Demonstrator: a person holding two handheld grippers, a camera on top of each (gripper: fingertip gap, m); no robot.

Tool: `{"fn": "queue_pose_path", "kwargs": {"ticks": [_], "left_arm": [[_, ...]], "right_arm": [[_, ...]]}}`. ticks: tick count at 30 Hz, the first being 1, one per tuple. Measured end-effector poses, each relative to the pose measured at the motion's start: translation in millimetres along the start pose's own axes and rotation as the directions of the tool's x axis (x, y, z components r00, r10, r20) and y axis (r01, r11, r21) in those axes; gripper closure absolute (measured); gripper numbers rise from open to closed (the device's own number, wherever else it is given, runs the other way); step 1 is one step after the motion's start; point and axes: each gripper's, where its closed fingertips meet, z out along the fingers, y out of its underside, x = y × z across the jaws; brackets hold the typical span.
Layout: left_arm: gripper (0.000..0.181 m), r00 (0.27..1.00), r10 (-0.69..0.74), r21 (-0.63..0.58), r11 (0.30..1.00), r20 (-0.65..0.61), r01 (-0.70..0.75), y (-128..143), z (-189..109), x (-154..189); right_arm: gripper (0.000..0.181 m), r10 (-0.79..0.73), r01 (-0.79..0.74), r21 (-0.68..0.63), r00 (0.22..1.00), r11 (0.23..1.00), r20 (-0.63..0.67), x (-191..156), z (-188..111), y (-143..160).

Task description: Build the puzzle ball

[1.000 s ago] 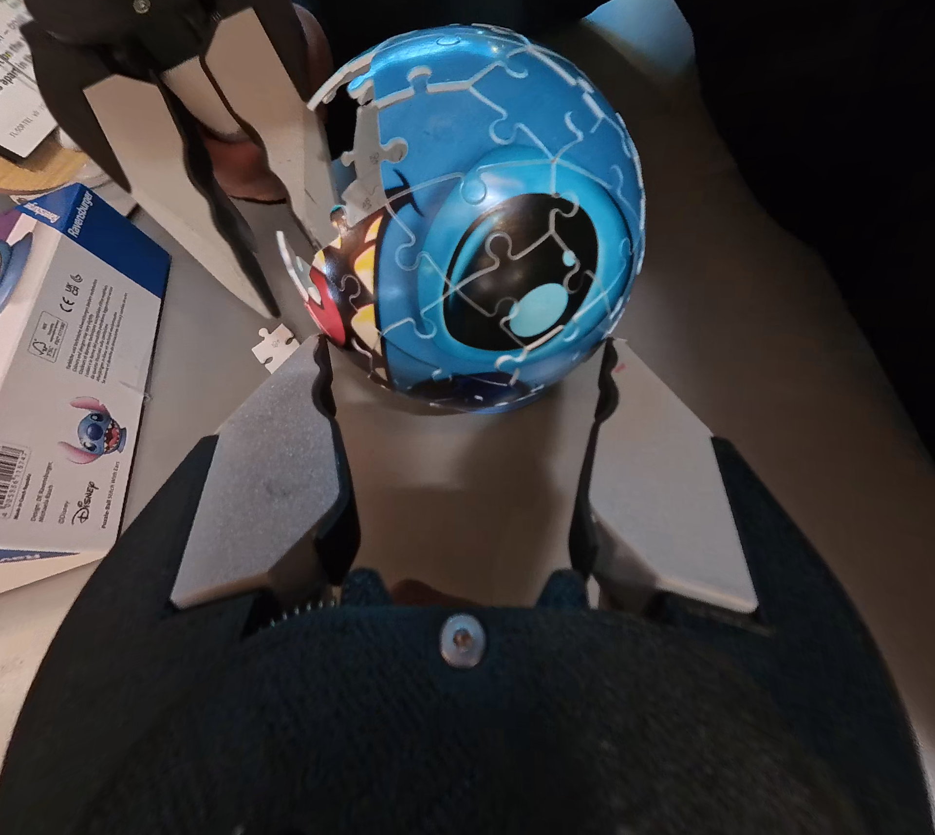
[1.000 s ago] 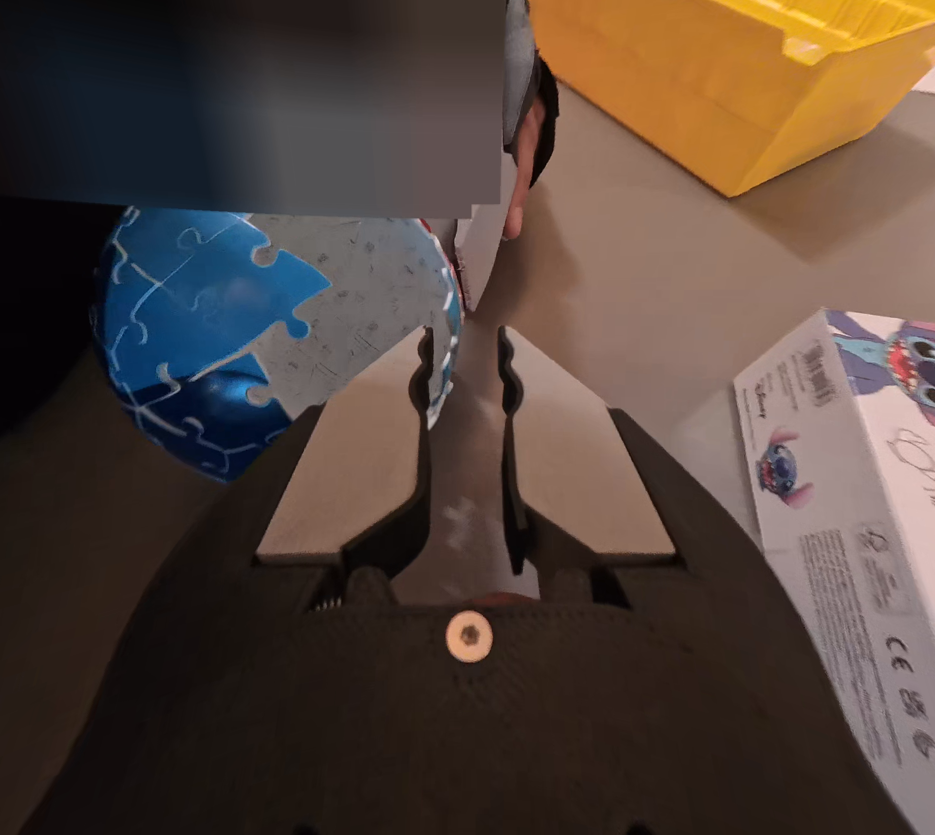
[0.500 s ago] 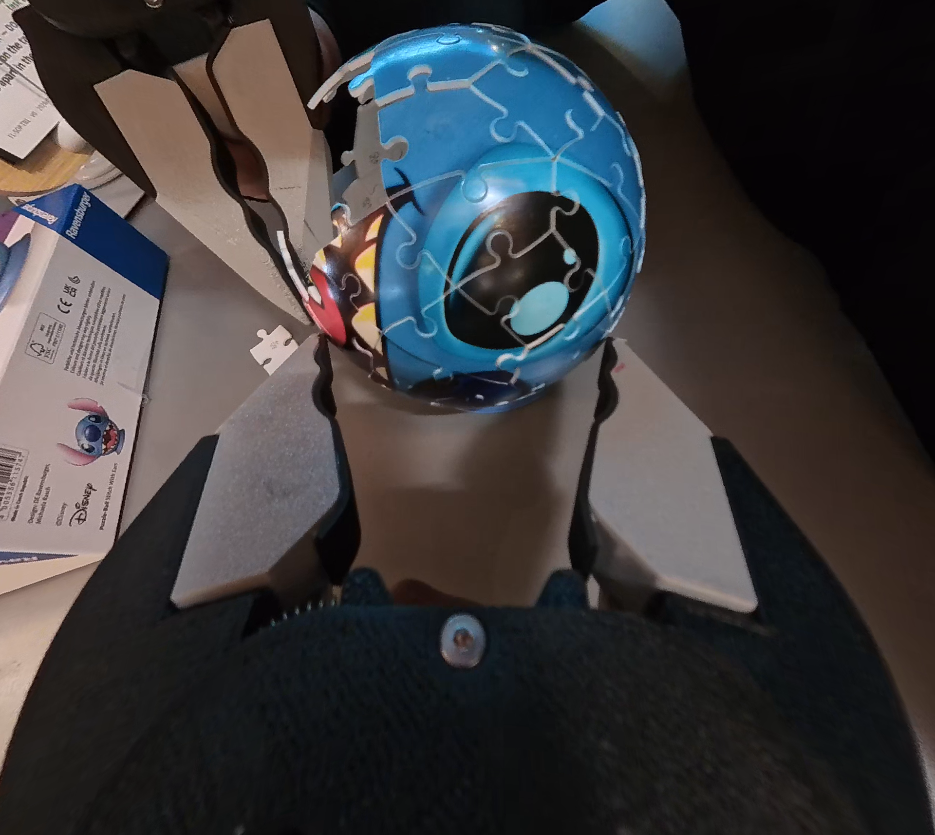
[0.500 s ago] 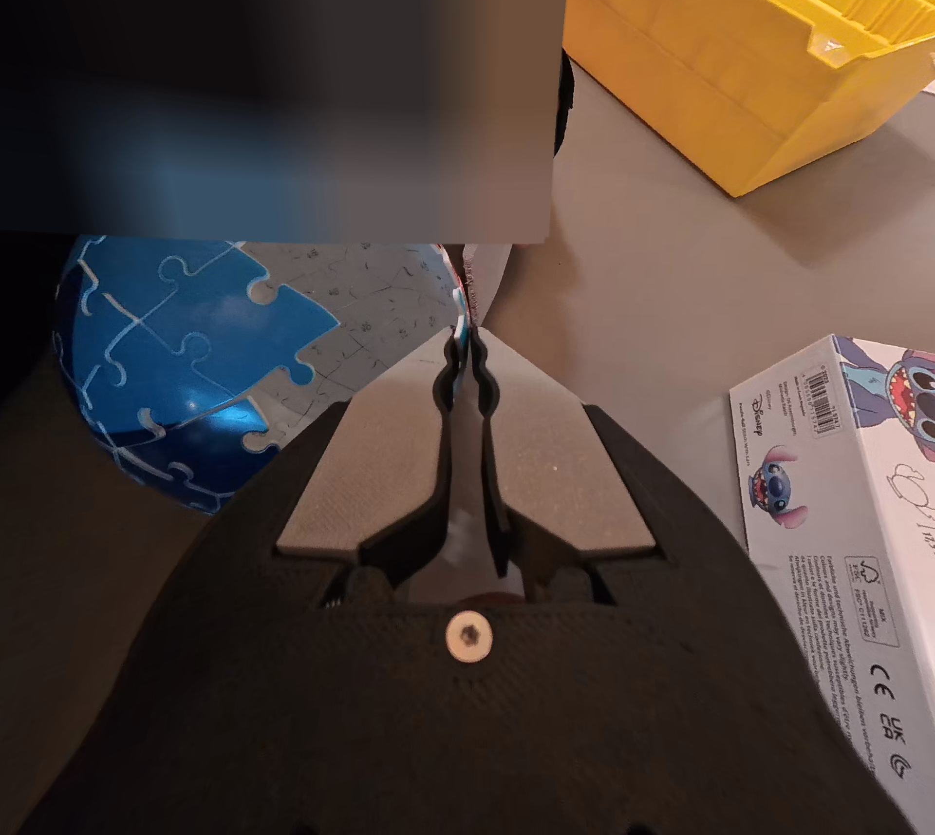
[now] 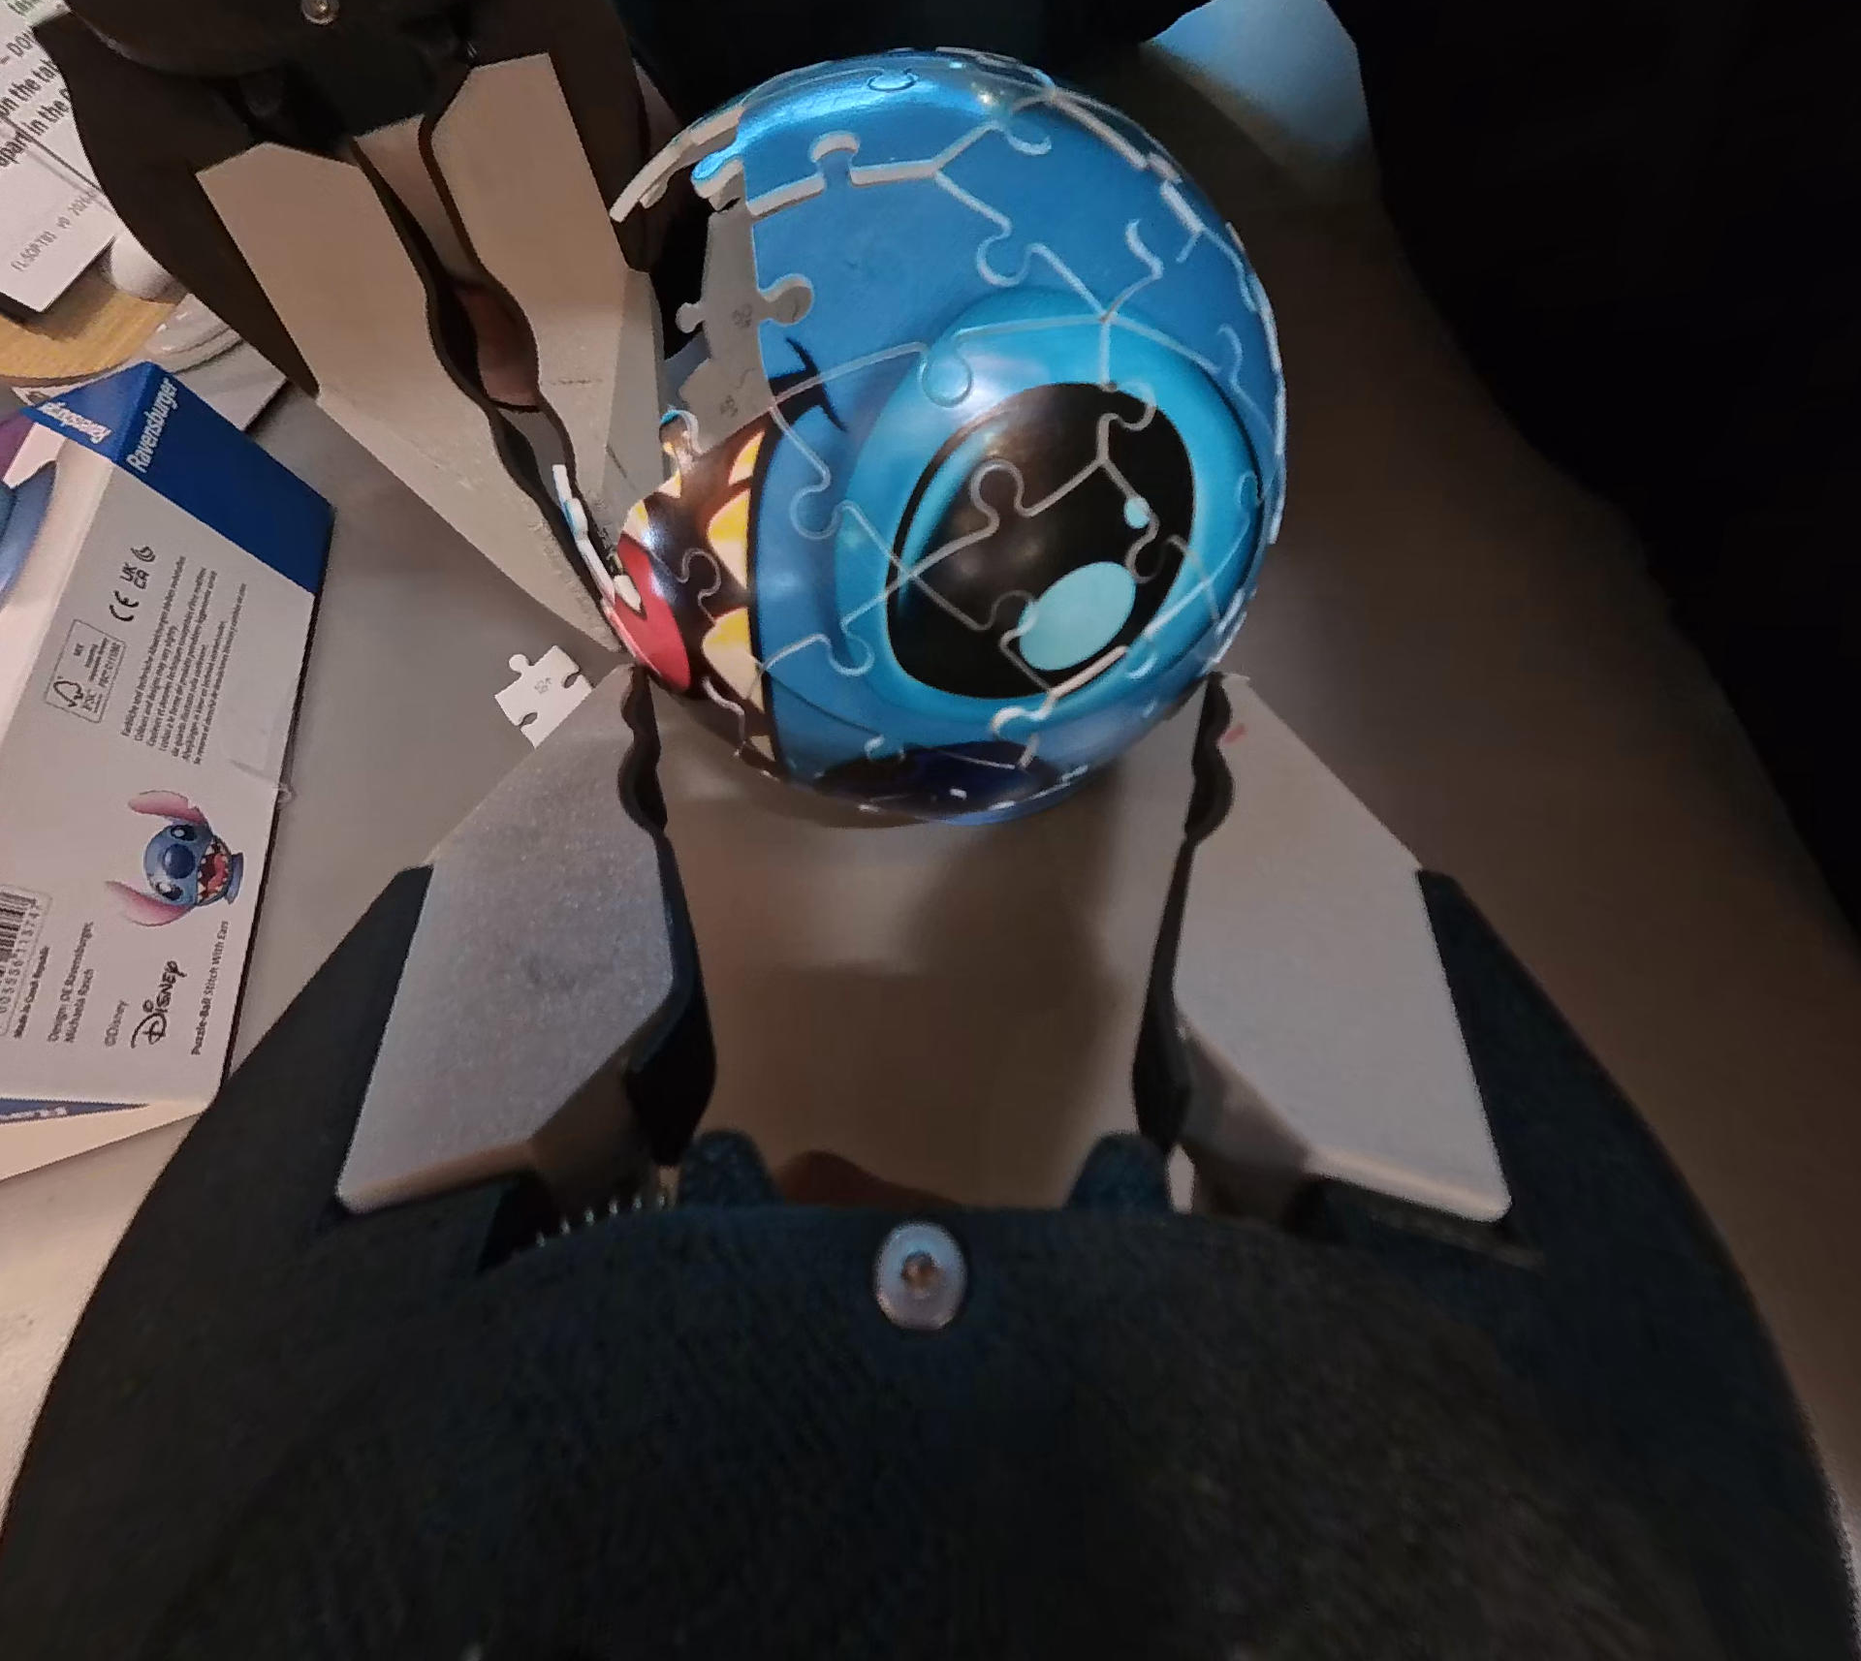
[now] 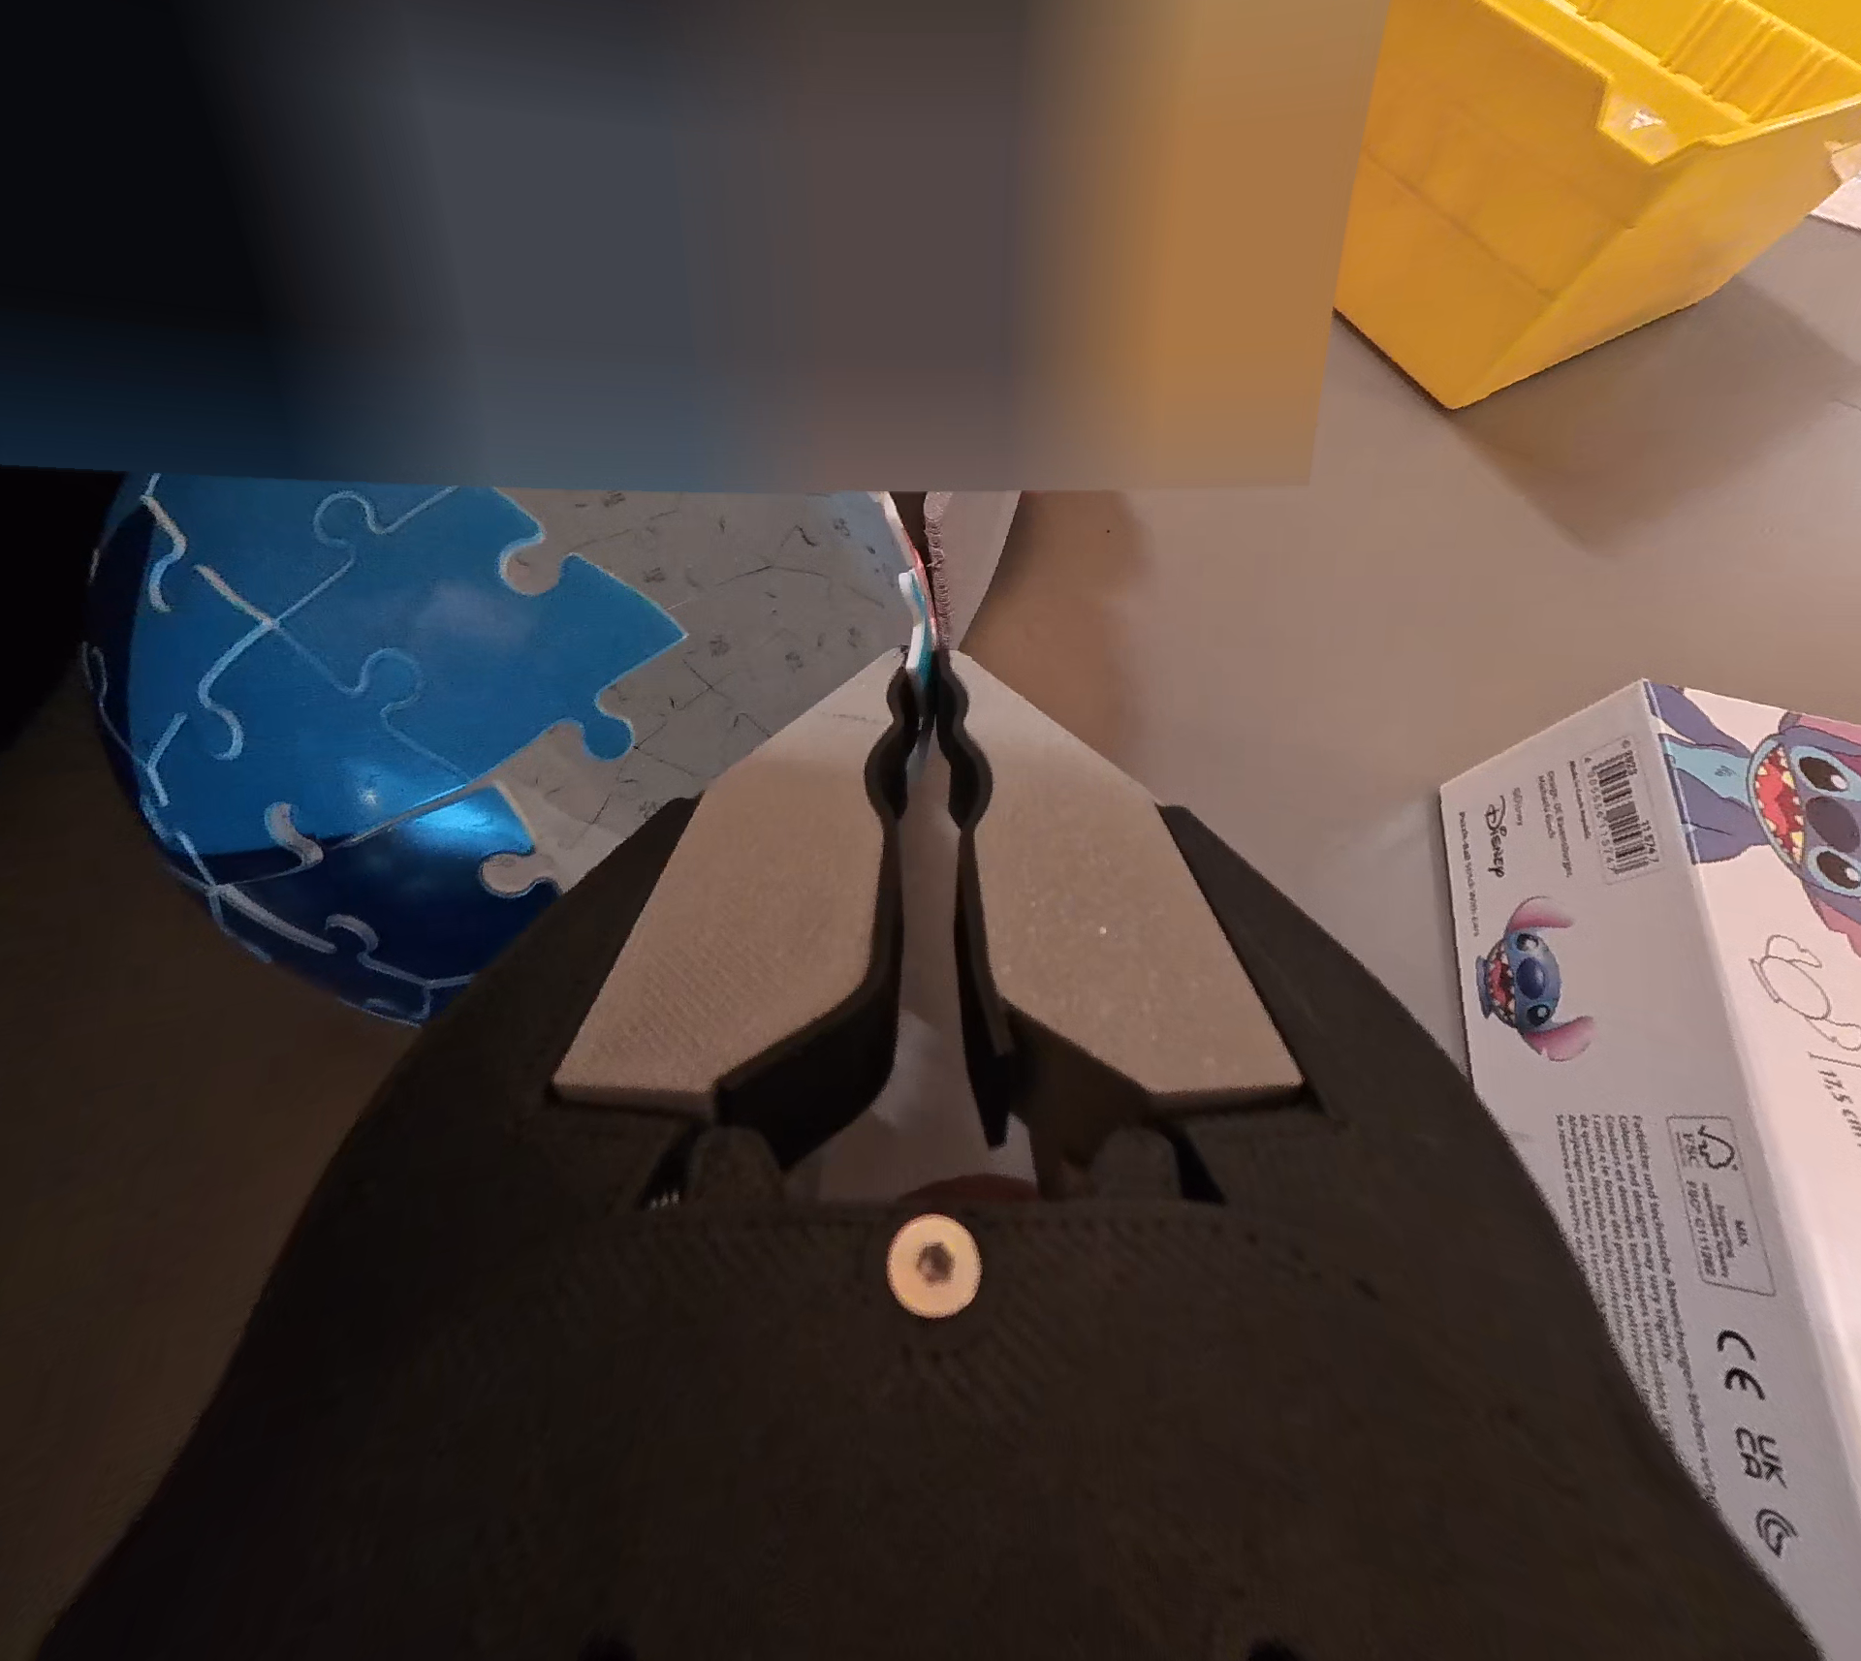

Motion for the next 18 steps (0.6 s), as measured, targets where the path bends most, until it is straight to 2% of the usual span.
{"fn": "queue_pose_path", "kwargs": {"ticks": [13,18], "left_arm": [[0.077,1.0,-0.006,-0.026,1.0,0.013,0.007,4.7,1.7,-2.8],[0.08,1.0,-0.004,-0.016,1.0,0.008,0.004,3.8,0.2,-2.9]], "right_arm": [[0.181,0.116,-0.117,0.008,0.992,0.993,0.051,2.4,2.1,4.1],[0.176,0.067,-0.067,0.014,0.998,0.998,0.015,3.7,-0.9,2.6]]}}
